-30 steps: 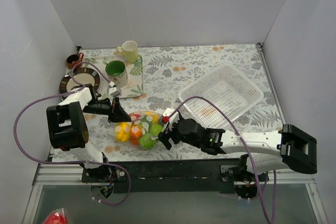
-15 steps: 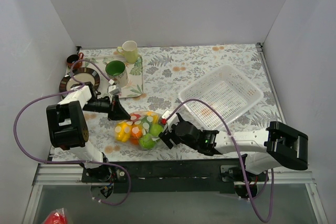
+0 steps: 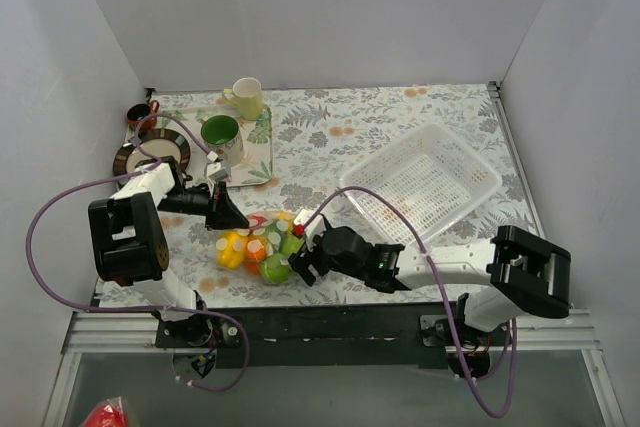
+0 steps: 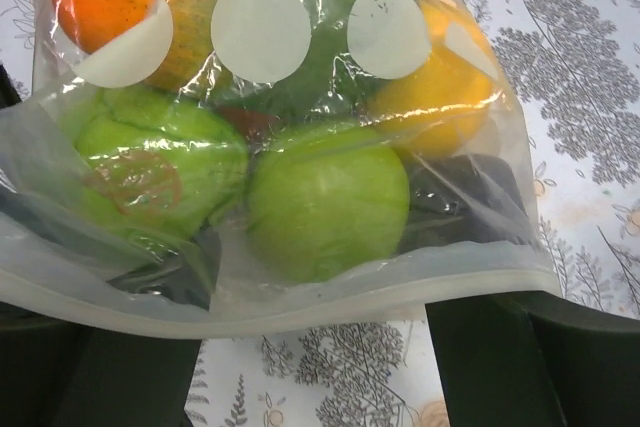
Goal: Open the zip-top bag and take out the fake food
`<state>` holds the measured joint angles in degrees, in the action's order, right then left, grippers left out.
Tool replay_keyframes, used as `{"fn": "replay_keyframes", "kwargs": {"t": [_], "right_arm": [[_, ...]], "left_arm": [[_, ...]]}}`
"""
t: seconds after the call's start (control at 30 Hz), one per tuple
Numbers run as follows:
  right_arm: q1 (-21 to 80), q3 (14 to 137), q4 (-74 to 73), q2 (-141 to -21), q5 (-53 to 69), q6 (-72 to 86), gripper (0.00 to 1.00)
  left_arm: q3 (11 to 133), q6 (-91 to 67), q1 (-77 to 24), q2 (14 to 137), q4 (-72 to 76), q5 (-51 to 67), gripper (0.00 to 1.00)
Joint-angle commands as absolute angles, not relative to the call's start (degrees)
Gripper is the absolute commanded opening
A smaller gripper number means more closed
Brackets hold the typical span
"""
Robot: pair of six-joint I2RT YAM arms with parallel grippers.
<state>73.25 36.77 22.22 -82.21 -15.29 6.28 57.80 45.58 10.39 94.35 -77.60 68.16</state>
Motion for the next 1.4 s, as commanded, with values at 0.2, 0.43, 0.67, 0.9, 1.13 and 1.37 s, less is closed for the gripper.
{"fn": "replay_keyframes", "kwargs": {"t": [0.2, 0.43, 0.67, 0.9, 1.13, 1.37], "right_arm": [[73.3, 44.7, 26.7, -94.0, -16.8, 4.9, 0.94], [73.3, 47.8, 28.1, -98.8, -14.3, 3.1, 0.95], [73.3, 50.4, 26.8, -101.4, -10.9, 2.9, 0.89], [73.3, 44.6, 26.5, -93.4, -13.6, 2.8, 0.53], [72.6, 40.3, 21.5, -80.9, -17.6, 1.3, 0.28], [68.6, 36.3, 11.9, -65.9, -23.2, 0.9, 0.23]], "left_arm": [[55.7, 47.8, 9.2, 93.3, -79.3, 70.7, 0.00], [52.0, 49.1, 7.4, 94.0, -79.1, 70.2, 0.00], [51.9, 48.7, 6.4, 94.7, -79.0, 70.4, 0.00], [56.3, 39.3, 6.5, 94.7, -71.8, 68.0, 0.00], [61.4, 26.3, 6.9, 94.3, -59.0, 67.1, 0.00], [59.7, 23.9, 6.9, 92.2, -56.3, 65.8, 0.00]]}}
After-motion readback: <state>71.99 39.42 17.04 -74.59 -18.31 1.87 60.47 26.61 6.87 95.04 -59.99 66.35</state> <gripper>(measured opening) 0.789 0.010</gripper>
